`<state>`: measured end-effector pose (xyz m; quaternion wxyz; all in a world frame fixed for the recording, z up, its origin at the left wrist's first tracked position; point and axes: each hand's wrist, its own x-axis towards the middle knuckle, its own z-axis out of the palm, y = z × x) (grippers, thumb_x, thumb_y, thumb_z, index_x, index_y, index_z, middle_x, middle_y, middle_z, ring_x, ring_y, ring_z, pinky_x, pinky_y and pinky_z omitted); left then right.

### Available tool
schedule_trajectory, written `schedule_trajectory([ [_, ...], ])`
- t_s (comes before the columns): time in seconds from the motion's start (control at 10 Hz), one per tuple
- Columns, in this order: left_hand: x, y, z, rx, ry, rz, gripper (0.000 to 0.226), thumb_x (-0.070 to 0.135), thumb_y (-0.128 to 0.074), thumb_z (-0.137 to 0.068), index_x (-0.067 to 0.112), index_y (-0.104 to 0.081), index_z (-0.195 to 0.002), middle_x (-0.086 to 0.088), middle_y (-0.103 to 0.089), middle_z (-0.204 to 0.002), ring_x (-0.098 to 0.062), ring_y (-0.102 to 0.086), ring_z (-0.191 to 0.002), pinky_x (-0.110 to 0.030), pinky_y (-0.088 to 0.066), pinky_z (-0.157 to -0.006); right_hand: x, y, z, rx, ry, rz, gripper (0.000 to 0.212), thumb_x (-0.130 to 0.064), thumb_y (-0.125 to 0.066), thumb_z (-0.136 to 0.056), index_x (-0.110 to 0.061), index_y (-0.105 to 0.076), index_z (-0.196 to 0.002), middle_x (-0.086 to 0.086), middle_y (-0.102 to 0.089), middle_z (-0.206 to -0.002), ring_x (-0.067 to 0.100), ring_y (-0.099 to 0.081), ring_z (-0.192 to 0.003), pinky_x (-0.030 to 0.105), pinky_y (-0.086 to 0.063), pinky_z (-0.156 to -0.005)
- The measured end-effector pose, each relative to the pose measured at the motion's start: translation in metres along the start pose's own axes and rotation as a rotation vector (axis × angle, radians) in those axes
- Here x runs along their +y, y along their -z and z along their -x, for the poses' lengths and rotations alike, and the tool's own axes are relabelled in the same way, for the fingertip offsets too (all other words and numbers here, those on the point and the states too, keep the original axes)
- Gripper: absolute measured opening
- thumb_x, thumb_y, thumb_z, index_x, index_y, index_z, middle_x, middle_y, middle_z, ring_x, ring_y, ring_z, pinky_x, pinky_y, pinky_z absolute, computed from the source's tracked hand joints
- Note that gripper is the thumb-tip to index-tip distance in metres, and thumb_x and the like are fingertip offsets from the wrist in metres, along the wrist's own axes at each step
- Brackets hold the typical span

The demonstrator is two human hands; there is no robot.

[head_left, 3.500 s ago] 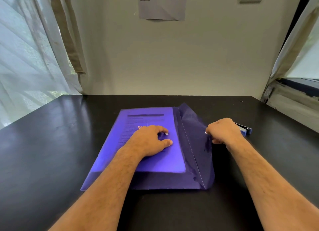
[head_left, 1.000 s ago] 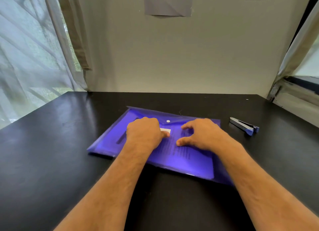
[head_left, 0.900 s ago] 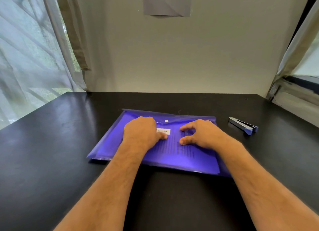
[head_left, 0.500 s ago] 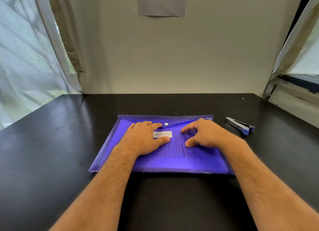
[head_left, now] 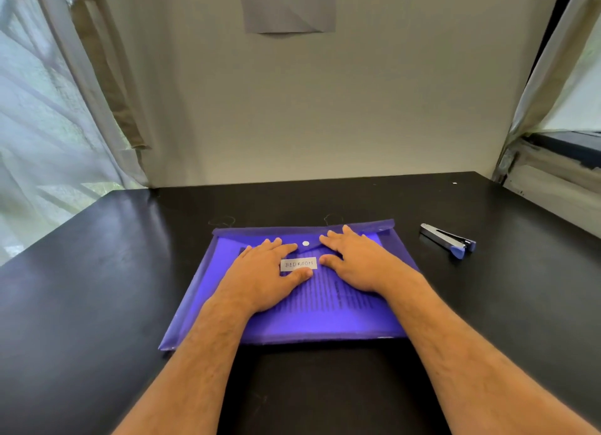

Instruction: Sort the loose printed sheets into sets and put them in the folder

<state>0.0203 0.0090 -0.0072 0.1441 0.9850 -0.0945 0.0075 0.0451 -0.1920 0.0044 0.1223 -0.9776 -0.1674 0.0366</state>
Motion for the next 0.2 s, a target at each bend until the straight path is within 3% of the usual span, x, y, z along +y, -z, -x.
schedule_trajectory([
  [0.2,0.009,0.023,0.017,0.125,-0.001,-0.009,0.082,0.069,-0.040,-0.092,0.030,-0.015,-0.159,-0.003,-0.007,-0.168,-0.020,0.001,-0.155,-0.042,-0.009,-0.125,-0.010,0.012,0.026,0.264,0.053,-0.067,0.069,-0.047,-0.040,-0.104,-0.023,-0.008,-0.160,-0.003,0.004,-0.168,0.018,0.010,-0.153,0.041,0.000,-0.123],
])
